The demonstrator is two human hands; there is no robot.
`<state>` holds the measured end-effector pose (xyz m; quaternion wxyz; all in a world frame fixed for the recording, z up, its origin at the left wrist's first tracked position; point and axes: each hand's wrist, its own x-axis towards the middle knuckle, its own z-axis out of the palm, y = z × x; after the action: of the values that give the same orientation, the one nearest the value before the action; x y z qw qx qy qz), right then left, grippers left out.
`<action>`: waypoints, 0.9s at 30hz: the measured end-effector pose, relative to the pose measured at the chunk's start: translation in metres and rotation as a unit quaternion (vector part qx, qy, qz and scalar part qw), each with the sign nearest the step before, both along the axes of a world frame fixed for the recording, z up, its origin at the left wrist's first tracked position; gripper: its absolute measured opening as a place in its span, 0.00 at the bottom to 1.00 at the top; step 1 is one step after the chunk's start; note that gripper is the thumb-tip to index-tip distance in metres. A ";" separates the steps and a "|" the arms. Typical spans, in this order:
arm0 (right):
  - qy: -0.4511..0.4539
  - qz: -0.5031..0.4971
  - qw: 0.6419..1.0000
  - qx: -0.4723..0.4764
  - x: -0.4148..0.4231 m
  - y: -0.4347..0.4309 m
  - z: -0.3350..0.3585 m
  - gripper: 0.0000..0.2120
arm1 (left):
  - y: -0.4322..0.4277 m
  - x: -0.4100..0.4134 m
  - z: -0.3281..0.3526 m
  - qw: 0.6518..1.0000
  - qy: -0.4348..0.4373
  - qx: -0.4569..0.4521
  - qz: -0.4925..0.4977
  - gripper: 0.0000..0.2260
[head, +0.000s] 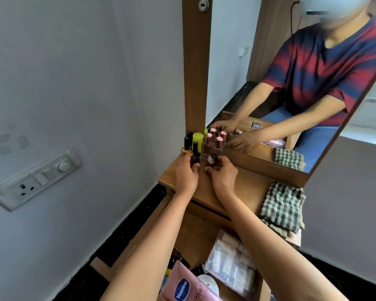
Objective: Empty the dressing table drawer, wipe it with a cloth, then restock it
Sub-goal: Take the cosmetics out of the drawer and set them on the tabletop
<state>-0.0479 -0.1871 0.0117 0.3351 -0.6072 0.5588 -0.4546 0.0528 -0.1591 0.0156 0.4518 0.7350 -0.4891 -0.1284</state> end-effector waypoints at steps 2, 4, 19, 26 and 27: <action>-0.006 -0.013 1.000 0.002 0.001 -0.003 -0.001 0.14 | -0.001 0.000 -0.001 1.000 0.000 -0.017 0.005 0.14; -0.004 -0.018 1.000 -0.001 0.003 -0.005 -0.002 0.13 | 0.000 0.001 -0.004 0.999 -0.002 -0.031 0.010 0.15; 0.053 -0.039 0.998 0.017 0.018 -0.009 -0.001 0.06 | 0.004 0.002 -0.010 0.999 0.005 -0.043 0.018 0.16; -0.025 -0.019 0.999 -0.006 0.008 -0.001 -0.004 0.08 | 0.005 0.003 -0.007 0.999 0.023 -0.042 0.007 0.16; -0.036 -0.005 0.999 -0.017 0.005 0.002 -0.004 0.09 | 0.006 0.002 -0.007 0.999 0.025 -0.048 0.004 0.16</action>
<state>-0.0433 -0.1852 0.0075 0.3422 -0.5938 0.5414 -0.4870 0.0546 -0.1533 0.0089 0.4989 0.7111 -0.4803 -0.1215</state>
